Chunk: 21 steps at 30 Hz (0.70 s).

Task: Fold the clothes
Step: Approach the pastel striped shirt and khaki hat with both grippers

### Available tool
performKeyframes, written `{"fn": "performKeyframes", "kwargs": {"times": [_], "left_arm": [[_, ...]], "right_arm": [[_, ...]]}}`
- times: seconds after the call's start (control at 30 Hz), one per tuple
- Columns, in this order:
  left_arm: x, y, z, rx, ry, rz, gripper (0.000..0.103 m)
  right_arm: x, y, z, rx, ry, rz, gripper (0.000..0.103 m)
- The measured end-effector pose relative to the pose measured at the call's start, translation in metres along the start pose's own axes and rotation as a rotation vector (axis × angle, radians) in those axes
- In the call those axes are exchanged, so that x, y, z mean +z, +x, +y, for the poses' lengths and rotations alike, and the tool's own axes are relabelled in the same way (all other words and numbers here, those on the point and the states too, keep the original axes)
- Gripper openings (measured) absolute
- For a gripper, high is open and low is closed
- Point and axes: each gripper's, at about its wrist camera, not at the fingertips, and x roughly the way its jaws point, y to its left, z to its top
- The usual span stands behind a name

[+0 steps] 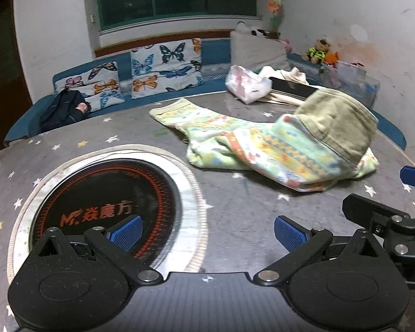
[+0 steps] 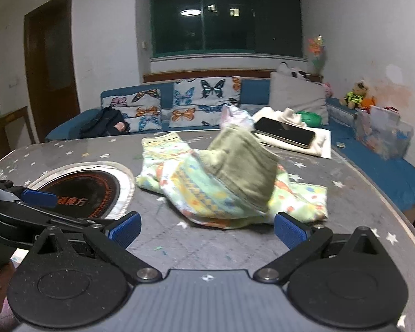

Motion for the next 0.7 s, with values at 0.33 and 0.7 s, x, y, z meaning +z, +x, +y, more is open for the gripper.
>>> {"fn": "performKeyframes", "kwargs": {"times": [0.33, 0.7], "left_arm": [[0.006, 0.002, -0.013, -0.049, 0.004, 0.033, 0.103], [0.012, 0.009, -0.016, -0.038, 0.006, 0.043, 0.103]], "right_arm": [[-0.004, 0.000, -0.013, -0.012, -0.002, 0.036, 0.103], [-0.008, 0.004, -0.018, -0.038, 0.034, 0.081, 0.103]]}}
